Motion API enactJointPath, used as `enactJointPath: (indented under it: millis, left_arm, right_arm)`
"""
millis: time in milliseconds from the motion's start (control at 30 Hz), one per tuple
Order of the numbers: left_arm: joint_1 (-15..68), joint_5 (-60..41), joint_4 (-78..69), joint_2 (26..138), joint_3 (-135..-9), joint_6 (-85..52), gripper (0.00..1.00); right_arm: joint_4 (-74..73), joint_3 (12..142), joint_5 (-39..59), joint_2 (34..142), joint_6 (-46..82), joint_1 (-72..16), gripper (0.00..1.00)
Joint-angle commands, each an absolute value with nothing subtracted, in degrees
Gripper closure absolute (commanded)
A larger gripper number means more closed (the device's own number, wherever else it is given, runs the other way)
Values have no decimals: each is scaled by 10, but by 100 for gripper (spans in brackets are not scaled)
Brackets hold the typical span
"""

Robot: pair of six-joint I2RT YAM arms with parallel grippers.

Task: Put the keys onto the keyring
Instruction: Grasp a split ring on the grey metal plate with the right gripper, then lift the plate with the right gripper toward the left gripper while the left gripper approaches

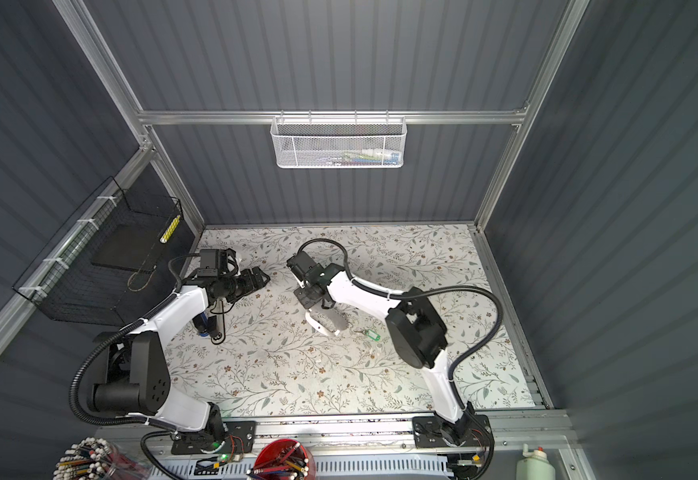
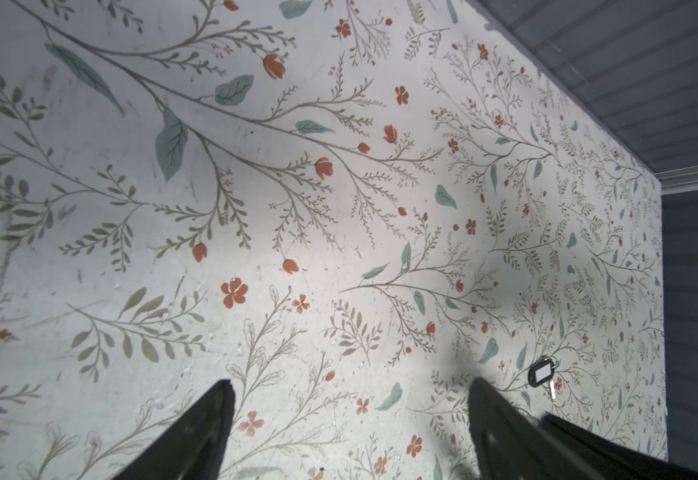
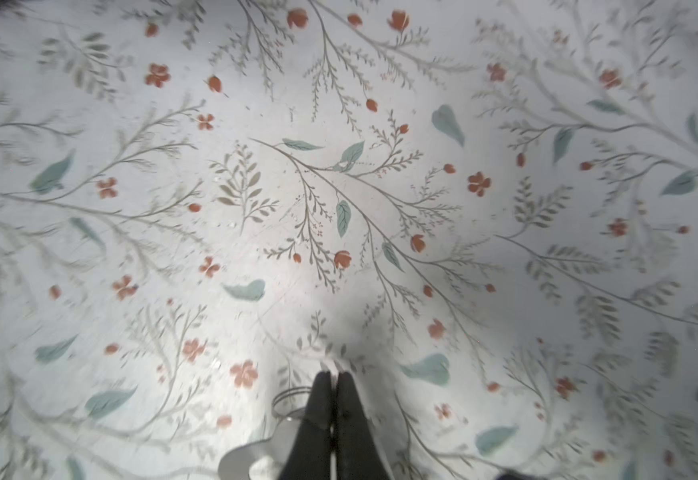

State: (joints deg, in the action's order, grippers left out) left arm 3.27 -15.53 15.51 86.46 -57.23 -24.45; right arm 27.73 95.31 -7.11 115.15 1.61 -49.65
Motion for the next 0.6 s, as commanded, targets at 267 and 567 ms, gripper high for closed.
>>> enactJointPath:
  millis: [267,567]
  left_arm:
    - [91,-144,5,727,-496,-165,22]
    - [135,-151,-83,608,-434,-49,35]
  right_arm:
    - [131,771,72,937,-170,-463,100]
    - [182,726,232,853,-203,-394,98]
